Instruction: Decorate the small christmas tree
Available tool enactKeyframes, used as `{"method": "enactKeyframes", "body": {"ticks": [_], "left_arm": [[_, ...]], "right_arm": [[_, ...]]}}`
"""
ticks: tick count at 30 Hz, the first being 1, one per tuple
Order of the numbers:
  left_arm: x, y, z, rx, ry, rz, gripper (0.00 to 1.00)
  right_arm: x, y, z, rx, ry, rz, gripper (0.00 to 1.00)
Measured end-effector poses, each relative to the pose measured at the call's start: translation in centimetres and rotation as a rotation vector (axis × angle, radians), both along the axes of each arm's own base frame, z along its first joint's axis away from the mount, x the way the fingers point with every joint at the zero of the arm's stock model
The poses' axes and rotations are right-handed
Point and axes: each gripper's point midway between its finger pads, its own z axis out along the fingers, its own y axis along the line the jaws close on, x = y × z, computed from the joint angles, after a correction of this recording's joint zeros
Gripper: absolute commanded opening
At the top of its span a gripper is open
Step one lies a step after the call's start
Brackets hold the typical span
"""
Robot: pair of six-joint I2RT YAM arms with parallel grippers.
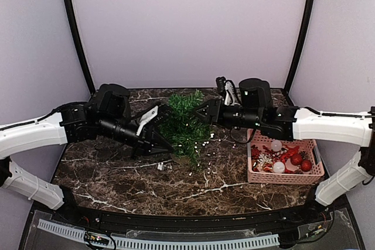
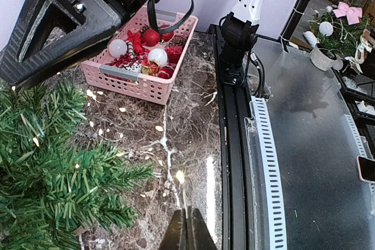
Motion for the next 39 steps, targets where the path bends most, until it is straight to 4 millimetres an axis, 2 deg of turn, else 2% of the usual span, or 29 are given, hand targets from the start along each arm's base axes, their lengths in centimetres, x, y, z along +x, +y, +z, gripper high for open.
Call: {"method": "enactKeyframes", "body": {"ticks": [5,12,15,19,23,26,31,33,39], "left_arm": [[-0.1,-0.1,-0.1,-0.005,0.001,-0.006,0.00],[-0.1,-0.1,-0.1,-0.011,0.000,-0.009,0.00],[-0.1,-0.2,-0.1,-0.013,-0.002,-0.010,0.00],[-0.1,-0.1,-0.4,-0.012,-0.002,-0.008,0.00],[-0.1,0.2,-0.9,-0.001,-0.003,0.004,0.00],[-0.1,0.5,-0.7,-0.004,-0.013,0.017,0.00],[0.0,0.8,0.3,-0.029,-0.044,0.038,0.00],[0.1,0.8,0.4,-0.032,-0.050,0.043,0.00],[0.2,0.8,0.4,-0.030,-0.053,0.047,0.00]], "right_arm": [[0.0,0.9,-0.5,0.022,0.027,-0.035,0.38],[0.8,1.5,-2.4,0.020,0.082,-0.093,0.31],[1.1,1.5,-2.8,0.015,0.092,-0.115,0.23],[1.4,1.3,-2.7,0.025,0.095,-0.140,0.00],[1.7,0.9,-2.2,0.030,0.084,-0.171,0.00],[1.7,-0.4,-1.0,0.037,0.056,-0.213,0.00],[1.5,-3.7,2.9,0.061,-0.025,-0.297,0.00],[1.4,-5.0,3.8,0.053,-0.051,-0.336,0.00],[1.7,-8.6,3.6,-0.049,-0.083,-0.458,0.00]]}}
